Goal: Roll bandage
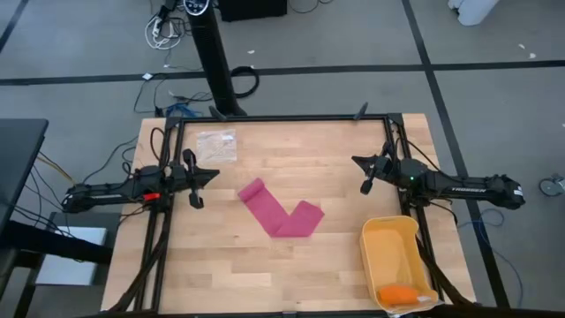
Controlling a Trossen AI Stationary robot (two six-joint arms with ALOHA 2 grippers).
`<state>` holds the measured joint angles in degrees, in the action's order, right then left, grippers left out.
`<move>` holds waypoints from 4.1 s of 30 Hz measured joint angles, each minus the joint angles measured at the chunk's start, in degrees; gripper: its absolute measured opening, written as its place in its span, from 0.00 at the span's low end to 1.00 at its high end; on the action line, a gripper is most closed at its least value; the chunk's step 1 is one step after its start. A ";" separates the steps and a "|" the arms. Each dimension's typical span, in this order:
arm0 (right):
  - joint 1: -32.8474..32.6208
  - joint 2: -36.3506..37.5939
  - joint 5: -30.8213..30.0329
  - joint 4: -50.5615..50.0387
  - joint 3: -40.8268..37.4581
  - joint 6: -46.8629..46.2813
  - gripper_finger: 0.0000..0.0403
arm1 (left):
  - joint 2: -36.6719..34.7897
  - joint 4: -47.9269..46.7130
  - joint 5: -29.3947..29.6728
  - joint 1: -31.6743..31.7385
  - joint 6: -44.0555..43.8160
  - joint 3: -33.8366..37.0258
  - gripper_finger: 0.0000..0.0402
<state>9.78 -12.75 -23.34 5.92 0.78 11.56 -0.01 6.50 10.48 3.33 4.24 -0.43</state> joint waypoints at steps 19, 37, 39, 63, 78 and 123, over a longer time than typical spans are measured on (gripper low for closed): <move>0.00 -0.01 -0.01 -0.01 -0.01 0.01 0.02 | 0.00 0.00 0.00 -0.01 0.00 0.02 0.02; 0.24 0.01 -0.06 0.14 -0.01 2.32 0.02 | 0.00 0.00 0.00 -0.01 -0.01 0.02 0.02; 0.24 -0.01 -0.01 1.17 -0.01 5.66 0.02 | 0.00 0.00 0.00 -0.01 -0.01 0.00 0.02; 0.17 -0.47 2.53 20.33 -0.05 -3.87 0.02 | 0.00 0.00 0.00 0.00 0.00 0.01 0.02; -1.13 -7.06 20.51 24.47 -0.07 -17.44 0.05 | 0.00 0.00 0.00 -0.01 0.00 0.00 0.02; -10.96 -73.96 24.41 -10.46 39.71 -28.26 0.26 | 0.00 12.62 1.64 -0.01 -0.86 0.00 0.02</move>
<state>-1.18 -86.70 1.07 -4.55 40.49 -16.70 -0.01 19.12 12.12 3.31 3.37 -0.43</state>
